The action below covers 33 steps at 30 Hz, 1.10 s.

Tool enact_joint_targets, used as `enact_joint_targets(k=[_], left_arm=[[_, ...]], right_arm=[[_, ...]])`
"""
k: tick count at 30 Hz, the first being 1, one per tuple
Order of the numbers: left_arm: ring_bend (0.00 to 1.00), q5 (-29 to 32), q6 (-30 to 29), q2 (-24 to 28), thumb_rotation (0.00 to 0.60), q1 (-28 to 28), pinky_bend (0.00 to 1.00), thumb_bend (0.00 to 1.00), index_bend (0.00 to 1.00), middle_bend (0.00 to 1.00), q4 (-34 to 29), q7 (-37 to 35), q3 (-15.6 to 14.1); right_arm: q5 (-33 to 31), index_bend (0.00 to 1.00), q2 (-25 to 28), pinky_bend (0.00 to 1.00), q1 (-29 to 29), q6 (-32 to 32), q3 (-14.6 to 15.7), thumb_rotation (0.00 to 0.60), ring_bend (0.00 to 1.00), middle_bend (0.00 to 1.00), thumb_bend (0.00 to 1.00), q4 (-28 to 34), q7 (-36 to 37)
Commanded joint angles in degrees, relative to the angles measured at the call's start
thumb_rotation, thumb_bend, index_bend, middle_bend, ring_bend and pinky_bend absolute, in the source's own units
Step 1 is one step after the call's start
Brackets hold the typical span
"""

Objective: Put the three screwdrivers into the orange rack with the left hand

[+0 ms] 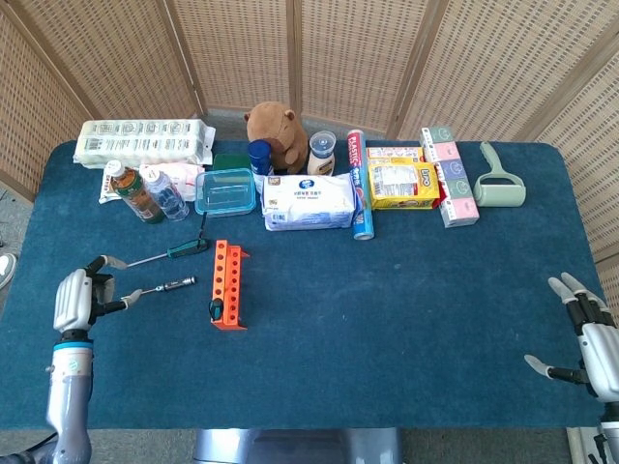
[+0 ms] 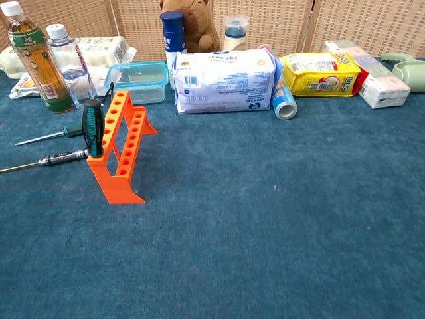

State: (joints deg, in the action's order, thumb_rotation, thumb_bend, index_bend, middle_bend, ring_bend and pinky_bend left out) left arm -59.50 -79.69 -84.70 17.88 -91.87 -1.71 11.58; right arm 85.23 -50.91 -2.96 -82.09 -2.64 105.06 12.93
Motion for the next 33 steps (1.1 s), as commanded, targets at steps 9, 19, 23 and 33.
enact_joint_targets(k=[9, 19, 23, 33], left_arm=[[0.79, 13.30, -1.73, -7.62, 0.600, 5.15, 0.89, 0.15, 0.50, 0.89, 0.03, 23.59, 5.45], [0.79, 17.75, 3.22, -6.38, 0.600, 6.97, 0.89, 0.04, 0.39, 0.89, 0.59, 29.63, 5.03], [0.79, 19.22, 5.27, -5.75, 0.600, 7.70, 0.89, 0.00, 0.26, 0.89, 1.18, 31.23, 4.75], [0.79, 20.25, 9.77, -6.51, 0.600, 8.67, 0.89, 0.11, 0.27, 0.89, 2.54, 27.85, 5.28]], right_arm=[[0.07, 0.00, 0.41, 0.00, -0.02, 0.03, -0.05, 0.600, 0.00, 0.02, 0.00, -0.19, 1.32], [-0.09, 0.00, 0.61, 0.00, -0.11, 0.18, -0.16, 0.600, 0.00, 0.02, 0.00, -0.39, 2.13], [-0.14, 0.00, 0.61, 0.00, -0.14, 0.25, -0.16, 0.600, 0.00, 0.02, 0.00, -0.32, 2.07], [-0.32, 0.00, 0.54, 0.00, -0.15, 0.31, -0.18, 0.600, 0.00, 0.03, 0.00, -0.18, 1.85]])
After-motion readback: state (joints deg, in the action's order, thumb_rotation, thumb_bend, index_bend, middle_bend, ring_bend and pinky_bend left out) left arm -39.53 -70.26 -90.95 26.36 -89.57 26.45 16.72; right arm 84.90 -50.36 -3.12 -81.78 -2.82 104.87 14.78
